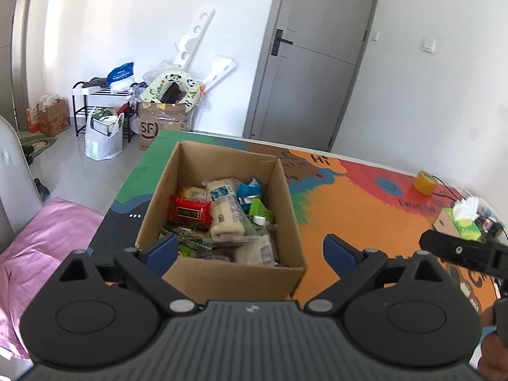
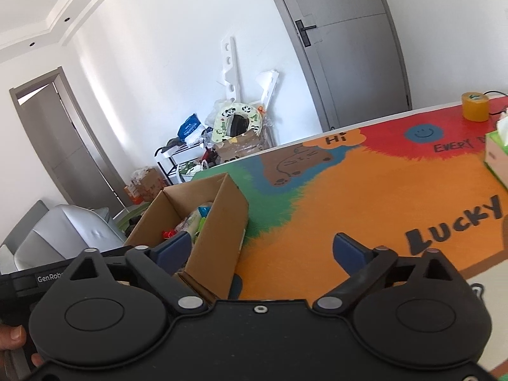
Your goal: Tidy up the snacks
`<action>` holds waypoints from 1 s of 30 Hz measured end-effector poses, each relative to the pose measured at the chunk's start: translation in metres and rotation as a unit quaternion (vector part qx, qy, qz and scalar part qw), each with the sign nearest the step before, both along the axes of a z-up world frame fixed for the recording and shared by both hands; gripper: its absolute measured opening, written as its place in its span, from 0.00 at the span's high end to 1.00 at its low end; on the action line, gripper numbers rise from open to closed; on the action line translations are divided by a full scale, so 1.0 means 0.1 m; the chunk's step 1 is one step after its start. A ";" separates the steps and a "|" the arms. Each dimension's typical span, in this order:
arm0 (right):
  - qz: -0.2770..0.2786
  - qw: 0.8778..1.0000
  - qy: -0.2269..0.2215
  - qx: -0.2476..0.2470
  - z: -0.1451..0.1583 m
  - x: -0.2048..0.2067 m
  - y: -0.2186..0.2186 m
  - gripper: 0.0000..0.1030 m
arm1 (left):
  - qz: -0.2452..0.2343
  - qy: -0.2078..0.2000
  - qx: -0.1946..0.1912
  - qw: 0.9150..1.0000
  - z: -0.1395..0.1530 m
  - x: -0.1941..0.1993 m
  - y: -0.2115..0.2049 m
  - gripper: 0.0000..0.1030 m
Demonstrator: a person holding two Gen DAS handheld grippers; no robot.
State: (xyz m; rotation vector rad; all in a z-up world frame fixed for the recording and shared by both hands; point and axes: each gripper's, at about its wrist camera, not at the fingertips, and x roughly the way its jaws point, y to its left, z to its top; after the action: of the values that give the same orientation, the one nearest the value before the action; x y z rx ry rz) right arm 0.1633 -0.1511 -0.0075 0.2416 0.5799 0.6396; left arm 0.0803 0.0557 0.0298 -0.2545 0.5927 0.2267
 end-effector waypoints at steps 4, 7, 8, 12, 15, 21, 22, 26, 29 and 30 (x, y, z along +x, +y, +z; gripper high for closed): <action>-0.009 1.000 -0.008 0.000 0.05 -0.07 -0.13 0.00 | -0.006 -0.001 0.007 1.000 0.05 -0.06 -0.07 0.05; -0.019 1.000 -0.008 -0.001 0.07 -0.12 -0.21 0.00 | -0.012 -0.003 0.014 1.000 0.08 -0.11 -0.13 0.05; -0.020 1.000 -0.007 -0.001 0.07 -0.13 -0.24 0.00 | -0.013 -0.002 0.017 1.000 0.09 -0.12 -0.14 0.05; -0.019 1.000 -0.012 -0.009 0.09 -0.25 -0.32 0.00 | -0.024 0.002 0.018 1.000 0.11 -0.17 -0.18 0.05; -0.019 1.000 -0.019 -0.015 0.11 -0.34 -0.38 0.00 | -0.027 0.003 0.021 0.999 0.13 -0.22 -0.21 0.05; -0.028 0.999 -0.024 -0.016 0.16 -0.48 -0.55 0.00 | -0.033 -0.002 0.021 0.999 0.16 -0.34 -0.25 0.05; -0.030 0.999 -0.025 -0.015 0.16 -0.49 -0.58 0.00 | -0.032 -0.003 0.022 0.999 0.16 -0.36 -0.25 0.05; -0.031 0.999 -0.029 -0.014 0.20 -0.57 -0.68 0.00 | -0.037 0.001 0.035 0.999 0.16 -0.44 -0.28 0.04; -0.045 0.998 -0.030 -0.014 0.22 -0.62 -0.76 0.00 | -0.035 0.001 0.037 0.999 0.16 -0.48 -0.27 0.04; -0.048 0.998 -0.030 -0.015 0.22 -0.64 -0.78 0.00 | -0.035 -0.001 0.038 0.999 0.17 -0.50 -0.27 0.04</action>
State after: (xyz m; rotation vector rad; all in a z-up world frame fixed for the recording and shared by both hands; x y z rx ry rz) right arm 0.0996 -0.2294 0.0146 0.2205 0.5167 0.5437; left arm 0.0299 0.0285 0.0464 -0.1598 0.5880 0.1811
